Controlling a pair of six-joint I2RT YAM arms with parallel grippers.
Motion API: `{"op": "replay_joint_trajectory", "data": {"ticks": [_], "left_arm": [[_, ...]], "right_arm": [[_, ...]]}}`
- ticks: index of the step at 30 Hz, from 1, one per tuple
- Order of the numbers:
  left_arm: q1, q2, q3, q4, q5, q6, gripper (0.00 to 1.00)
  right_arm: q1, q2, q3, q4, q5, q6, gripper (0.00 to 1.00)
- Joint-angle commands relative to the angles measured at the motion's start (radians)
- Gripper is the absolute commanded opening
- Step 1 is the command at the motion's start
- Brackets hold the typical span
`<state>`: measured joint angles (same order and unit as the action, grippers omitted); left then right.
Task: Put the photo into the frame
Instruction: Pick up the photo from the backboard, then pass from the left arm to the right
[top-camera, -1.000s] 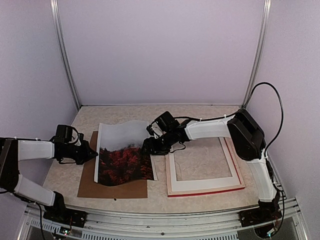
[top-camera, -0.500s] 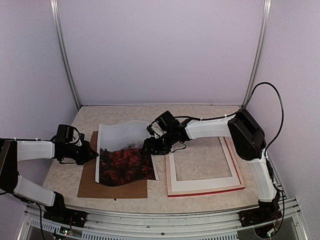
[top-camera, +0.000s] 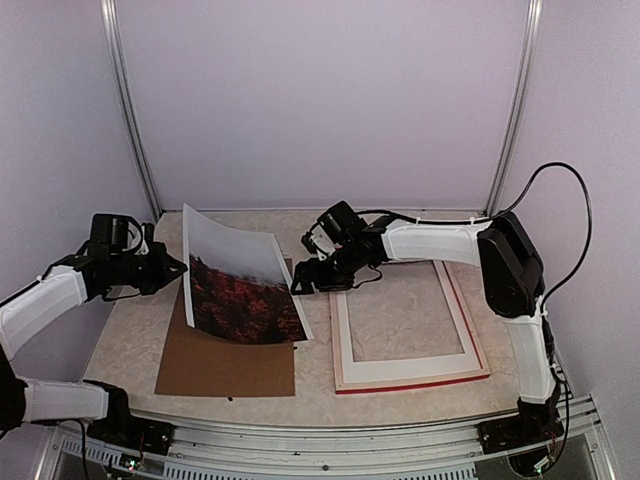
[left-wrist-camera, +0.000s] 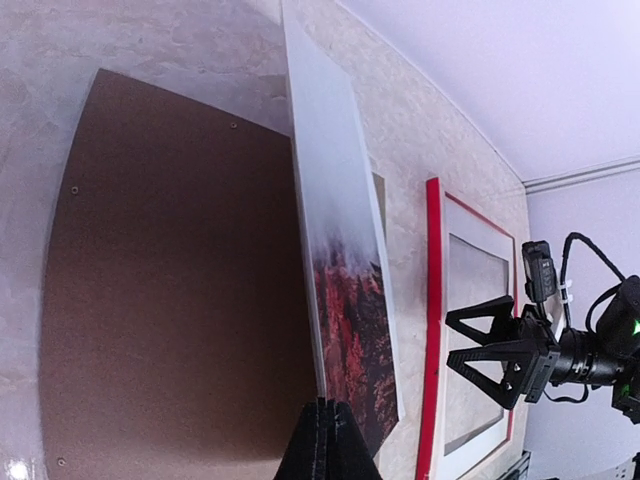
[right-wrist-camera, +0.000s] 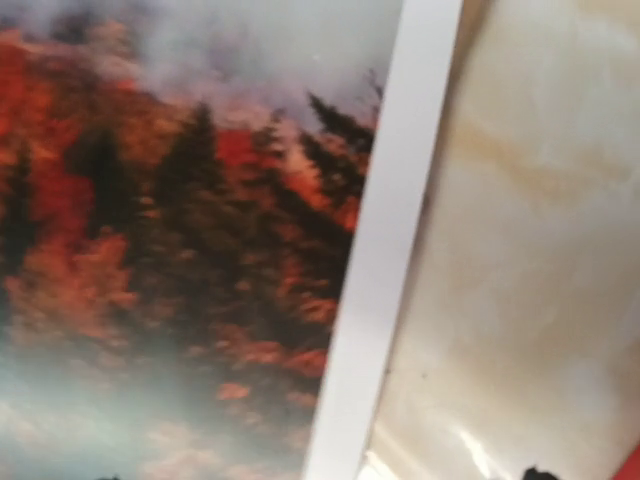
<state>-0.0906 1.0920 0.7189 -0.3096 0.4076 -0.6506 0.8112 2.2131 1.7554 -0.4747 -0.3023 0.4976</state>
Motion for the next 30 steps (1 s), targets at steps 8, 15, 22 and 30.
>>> {"op": "replay_joint_trajectory", "data": {"ticks": [8, 15, 22, 30], "left_arm": [[-0.186, -0.009, 0.158, -0.009, -0.135, -0.150, 0.00], [-0.304, 0.026, 0.178, 0.052, -0.240, -0.243, 0.00], [-0.372, 0.068, 0.220, 0.065, -0.300, -0.287, 0.00], [-0.419, 0.103, 0.259, 0.054, -0.341, -0.320, 0.00]], "right_arm": [[0.098, -0.197, 0.114, -0.022, 0.065, -0.051, 0.89], [0.190, -0.181, 0.269, -0.113, 0.143, -0.045, 0.88], [0.275, -0.158, 0.336, -0.174, 0.265, -0.019, 0.88], [0.347, -0.113, 0.386, -0.234, 0.392, -0.019, 0.87]]}}
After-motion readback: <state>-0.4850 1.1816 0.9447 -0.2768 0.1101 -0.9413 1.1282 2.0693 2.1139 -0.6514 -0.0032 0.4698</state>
